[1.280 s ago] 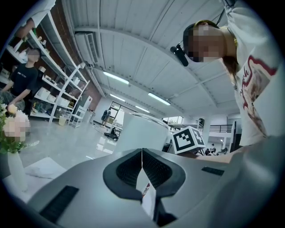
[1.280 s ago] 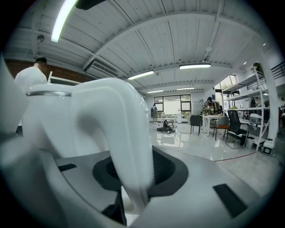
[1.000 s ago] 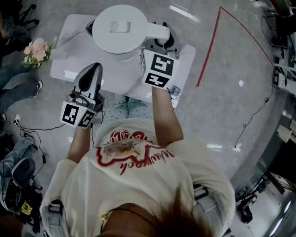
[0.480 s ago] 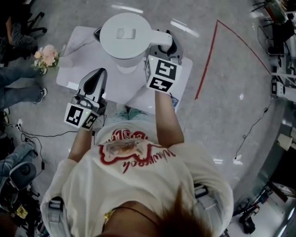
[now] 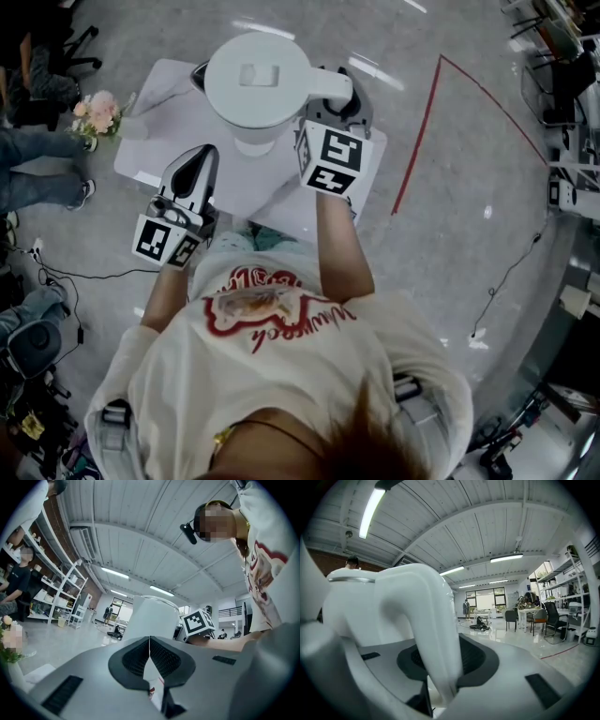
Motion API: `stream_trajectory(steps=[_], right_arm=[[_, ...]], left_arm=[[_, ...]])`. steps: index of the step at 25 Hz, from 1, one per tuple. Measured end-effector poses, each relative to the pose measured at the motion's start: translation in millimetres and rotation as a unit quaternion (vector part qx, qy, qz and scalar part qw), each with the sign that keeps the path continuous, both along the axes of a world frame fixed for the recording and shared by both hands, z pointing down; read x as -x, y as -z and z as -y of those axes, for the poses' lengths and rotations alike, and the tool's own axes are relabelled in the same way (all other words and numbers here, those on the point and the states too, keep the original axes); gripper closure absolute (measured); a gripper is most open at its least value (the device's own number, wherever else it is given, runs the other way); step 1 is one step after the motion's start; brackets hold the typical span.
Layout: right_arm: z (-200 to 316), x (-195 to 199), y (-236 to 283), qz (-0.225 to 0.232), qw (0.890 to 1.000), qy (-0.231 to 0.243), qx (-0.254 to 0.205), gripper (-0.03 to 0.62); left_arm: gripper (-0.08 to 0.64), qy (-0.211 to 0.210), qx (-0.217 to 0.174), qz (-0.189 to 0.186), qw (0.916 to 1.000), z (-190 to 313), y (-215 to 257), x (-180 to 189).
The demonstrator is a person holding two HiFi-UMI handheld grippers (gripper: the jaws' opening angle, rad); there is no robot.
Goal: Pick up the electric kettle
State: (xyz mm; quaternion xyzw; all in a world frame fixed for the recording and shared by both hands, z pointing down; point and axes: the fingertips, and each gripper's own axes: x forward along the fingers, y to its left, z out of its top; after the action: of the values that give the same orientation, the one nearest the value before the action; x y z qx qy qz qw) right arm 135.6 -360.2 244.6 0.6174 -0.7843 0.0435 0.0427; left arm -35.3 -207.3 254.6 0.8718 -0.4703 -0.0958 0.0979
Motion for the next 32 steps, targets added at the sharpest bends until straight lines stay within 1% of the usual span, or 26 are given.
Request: stream_trajectory(steps=[6, 16, 20, 25, 32], right_arm=[[-9.5, -9.0, 2.8, -0.002, 1.0, 0.007, -0.002, 0.479], [-31.9, -1.0, 0.4, 0.0, 1.0, 0.006, 0.002, 0.479], [-47.8, 1.6, -1.4, 0.003, 1.0, -0.003, 0.004, 0.479], [-84.7, 11.2, -3.9, -0.004, 1.0, -0.024, 0.001, 0.479], [-161.5, 27.1, -2.6, -0.008, 0.998, -0.061, 0.0, 0.477]], left_arm=[[0.548, 0.009, -0.01, -0.004, 0.9999, -6.9, 3.7, -7.8], [0.548, 0.009, -0.015, -0.006, 0.9998, -21.4, 4.9, 7.0], [0.548, 0.001, -0.02, -0.009, 0.9998, -32.3, 6.9, 12.7], [0.548, -0.027, -0.021, -0.009, 0.9994, -62.8, 3.6, 25.0], [0.548, -0.065, -0.027, -0.013, 0.9974, -123.3, 4.4, 50.6]])
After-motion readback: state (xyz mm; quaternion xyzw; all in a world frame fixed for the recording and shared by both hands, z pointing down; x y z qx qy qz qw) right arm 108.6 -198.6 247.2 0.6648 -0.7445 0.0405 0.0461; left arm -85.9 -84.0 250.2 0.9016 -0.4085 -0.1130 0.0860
